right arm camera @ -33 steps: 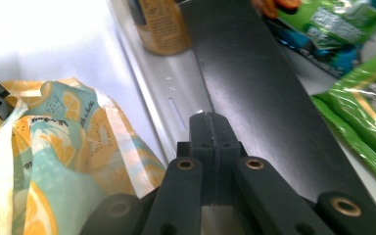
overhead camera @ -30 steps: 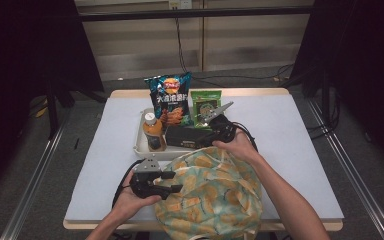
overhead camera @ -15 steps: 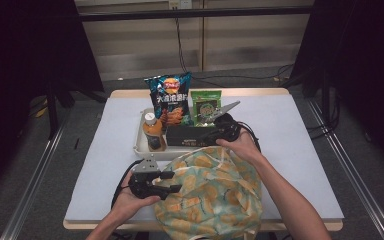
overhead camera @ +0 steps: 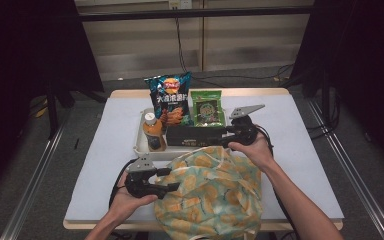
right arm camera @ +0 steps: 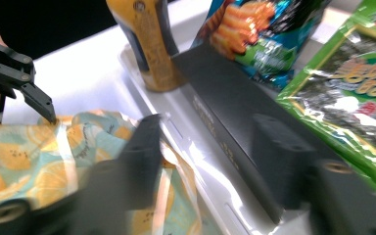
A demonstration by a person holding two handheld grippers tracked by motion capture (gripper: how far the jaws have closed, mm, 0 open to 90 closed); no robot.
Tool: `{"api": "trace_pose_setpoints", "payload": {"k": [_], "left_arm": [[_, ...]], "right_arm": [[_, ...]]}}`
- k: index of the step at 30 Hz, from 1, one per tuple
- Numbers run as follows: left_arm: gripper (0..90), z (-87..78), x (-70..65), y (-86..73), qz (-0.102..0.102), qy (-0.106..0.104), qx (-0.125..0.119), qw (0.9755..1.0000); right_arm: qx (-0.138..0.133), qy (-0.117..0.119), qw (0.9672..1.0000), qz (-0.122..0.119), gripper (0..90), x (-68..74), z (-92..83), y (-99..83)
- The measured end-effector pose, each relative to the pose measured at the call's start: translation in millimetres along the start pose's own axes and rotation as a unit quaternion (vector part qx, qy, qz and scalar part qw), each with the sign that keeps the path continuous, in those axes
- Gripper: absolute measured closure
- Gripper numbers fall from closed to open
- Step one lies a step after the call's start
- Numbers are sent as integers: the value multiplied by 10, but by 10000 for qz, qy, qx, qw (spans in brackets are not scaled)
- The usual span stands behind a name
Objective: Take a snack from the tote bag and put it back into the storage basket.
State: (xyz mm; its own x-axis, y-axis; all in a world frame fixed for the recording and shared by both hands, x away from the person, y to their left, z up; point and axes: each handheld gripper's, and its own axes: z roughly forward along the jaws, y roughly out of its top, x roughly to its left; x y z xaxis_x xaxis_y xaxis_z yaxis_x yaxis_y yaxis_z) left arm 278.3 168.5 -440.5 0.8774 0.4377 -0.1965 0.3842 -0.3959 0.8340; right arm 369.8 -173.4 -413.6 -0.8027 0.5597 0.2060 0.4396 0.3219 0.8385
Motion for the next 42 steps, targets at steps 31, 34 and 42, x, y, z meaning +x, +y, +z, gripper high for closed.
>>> {"api": "trace_pose_setpoints", "payload": {"k": [31,34,42], "left_arm": [[49,-559,43,-210,-472,1123,-423,9916],[42,-613,48,-257,-502,1154,-563,9905],[34,-721,74,-354,-609,1197,-745,9881]], "right_arm": [[-596,-1091,9913,428,110,647,-1275,-856],[-669,-1264,9882,550,107,679,-1420,-983],[-958,-1811,9744,922,101,651,-1736,-1319]]}}
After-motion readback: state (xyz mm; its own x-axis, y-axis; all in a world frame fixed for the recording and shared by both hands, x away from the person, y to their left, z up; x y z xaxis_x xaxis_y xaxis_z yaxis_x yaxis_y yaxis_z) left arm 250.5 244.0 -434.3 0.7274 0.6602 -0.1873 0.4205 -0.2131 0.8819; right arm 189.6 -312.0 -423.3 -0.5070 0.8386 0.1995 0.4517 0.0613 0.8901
